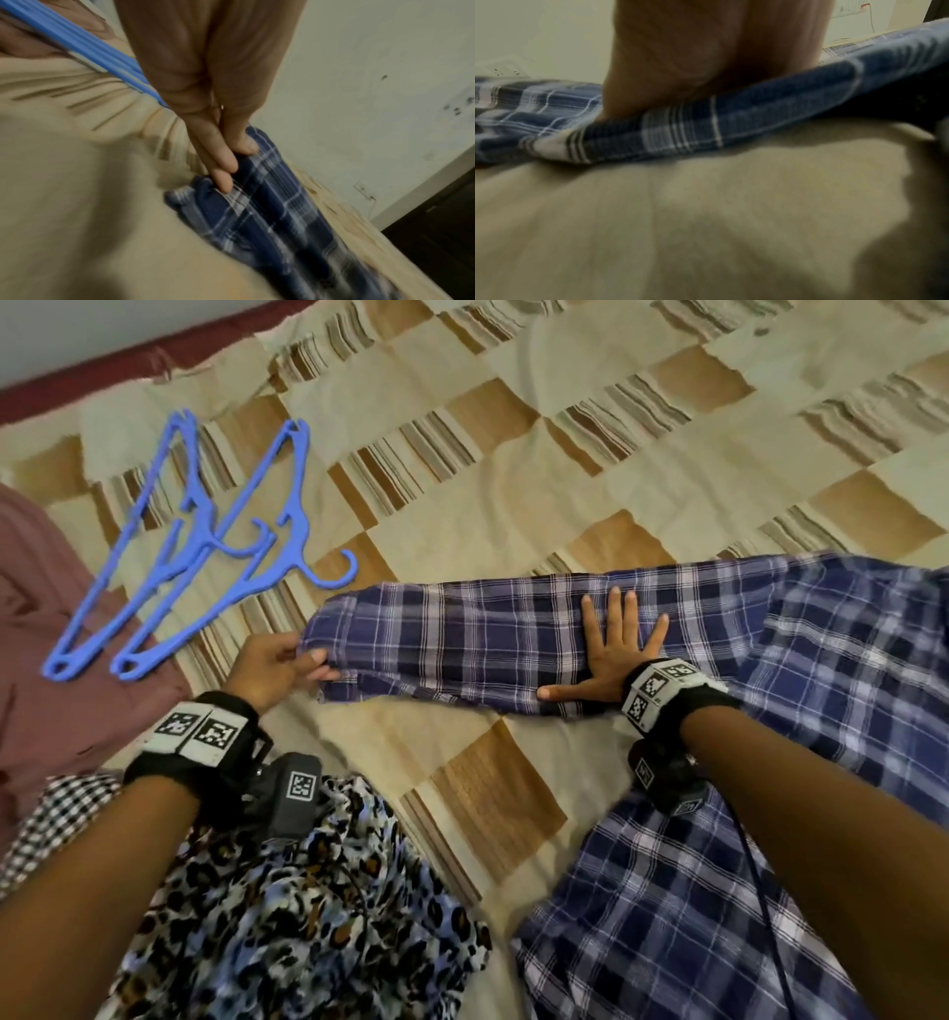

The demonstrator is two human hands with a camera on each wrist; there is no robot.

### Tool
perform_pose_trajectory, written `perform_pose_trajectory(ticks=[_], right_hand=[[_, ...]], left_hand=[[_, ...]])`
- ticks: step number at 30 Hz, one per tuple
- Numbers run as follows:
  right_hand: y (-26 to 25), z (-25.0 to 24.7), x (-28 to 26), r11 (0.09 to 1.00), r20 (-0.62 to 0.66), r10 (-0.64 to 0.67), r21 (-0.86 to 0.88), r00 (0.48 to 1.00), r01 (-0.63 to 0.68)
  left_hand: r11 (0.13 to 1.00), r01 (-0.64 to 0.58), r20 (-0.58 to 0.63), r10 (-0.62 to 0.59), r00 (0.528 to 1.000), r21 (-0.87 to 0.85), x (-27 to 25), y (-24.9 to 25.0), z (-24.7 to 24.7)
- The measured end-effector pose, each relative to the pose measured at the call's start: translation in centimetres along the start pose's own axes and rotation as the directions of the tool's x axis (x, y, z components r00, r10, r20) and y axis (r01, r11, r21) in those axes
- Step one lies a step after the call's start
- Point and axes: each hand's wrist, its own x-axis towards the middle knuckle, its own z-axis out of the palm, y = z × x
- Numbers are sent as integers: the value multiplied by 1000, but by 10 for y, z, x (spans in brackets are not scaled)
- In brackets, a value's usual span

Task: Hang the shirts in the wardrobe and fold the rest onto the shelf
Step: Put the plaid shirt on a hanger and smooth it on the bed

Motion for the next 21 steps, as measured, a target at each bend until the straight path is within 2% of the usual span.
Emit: perform_pose_trajectory(ticks=[4, 8, 11, 14, 16, 18, 19, 21], right_hand=[[0, -3, 0, 999, 9, -3, -33, 1000, 3], [1, -5, 0, 999, 18, -5, -44, 1000, 6], [-2, -8, -3, 999, 27, 7, -54, 1000, -5], [-4, -14, -8, 999, 54, 23, -39, 998, -21], [-10, -22, -13, 999, 56, 44, -15, 997, -43], [-30, -34, -21, 997, -50, 26, -72, 998, -30], [-42, -40, -24, 994, -156, -19, -105, 988, 2], [-81, -50, -31, 984, -362, -170, -104, 917, 142]], left_hand=[[995, 54, 103, -63, 993, 88, -22, -19, -14], [989, 136, 199, -121, 972, -61, -32, -15, -19], [987, 152, 194, -140, 971, -48, -30, -14, -21], [976, 169, 140, -188, 972, 135, -28, -23, -22], [969, 192, 102, -209, 973, 156, -27, -23, -19], [957, 273, 60, -279, 958, 97, -29, -18, -17], [945, 314, 31, -318, 947, 94, -28, -12, -16], [906, 411, -4, -413, 911, 104, -34, -4, -16]])
